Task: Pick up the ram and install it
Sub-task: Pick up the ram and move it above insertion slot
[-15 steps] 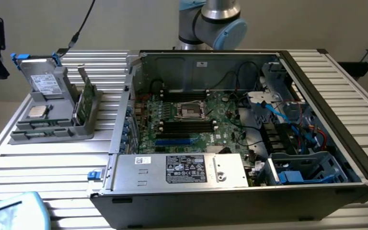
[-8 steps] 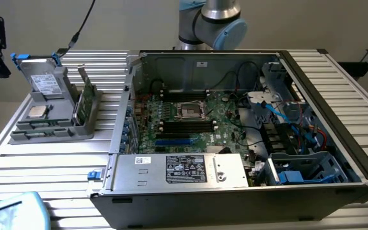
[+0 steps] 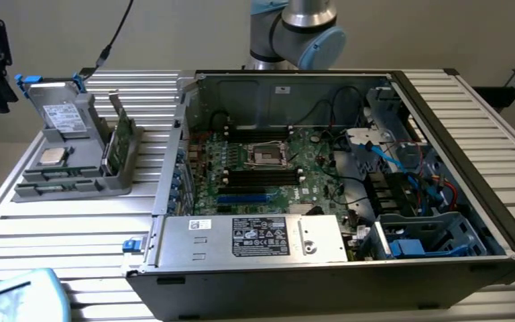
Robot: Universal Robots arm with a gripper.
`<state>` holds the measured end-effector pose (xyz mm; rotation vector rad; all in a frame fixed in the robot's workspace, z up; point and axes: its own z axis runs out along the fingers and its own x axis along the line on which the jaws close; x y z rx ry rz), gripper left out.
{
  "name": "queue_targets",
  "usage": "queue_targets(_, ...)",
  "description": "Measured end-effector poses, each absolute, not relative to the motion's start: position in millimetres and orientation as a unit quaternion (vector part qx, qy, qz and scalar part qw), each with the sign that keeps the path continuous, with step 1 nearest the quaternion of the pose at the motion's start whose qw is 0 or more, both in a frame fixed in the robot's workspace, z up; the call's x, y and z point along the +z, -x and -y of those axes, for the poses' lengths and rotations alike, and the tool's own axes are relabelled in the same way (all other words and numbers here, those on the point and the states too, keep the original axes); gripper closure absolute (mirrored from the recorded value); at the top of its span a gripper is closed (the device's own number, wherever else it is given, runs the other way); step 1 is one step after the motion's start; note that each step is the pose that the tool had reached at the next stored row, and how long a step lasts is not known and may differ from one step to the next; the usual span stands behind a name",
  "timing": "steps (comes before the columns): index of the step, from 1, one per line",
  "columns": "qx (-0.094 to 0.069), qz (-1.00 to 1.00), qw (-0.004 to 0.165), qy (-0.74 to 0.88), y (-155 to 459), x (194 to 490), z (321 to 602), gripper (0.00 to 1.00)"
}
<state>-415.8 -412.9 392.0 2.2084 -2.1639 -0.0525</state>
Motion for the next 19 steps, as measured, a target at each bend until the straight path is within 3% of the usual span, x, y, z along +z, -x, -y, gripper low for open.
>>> queue_targets(19, -0.015, 0.645, 0.026, -0.764, 413, 359, 409, 0.69)
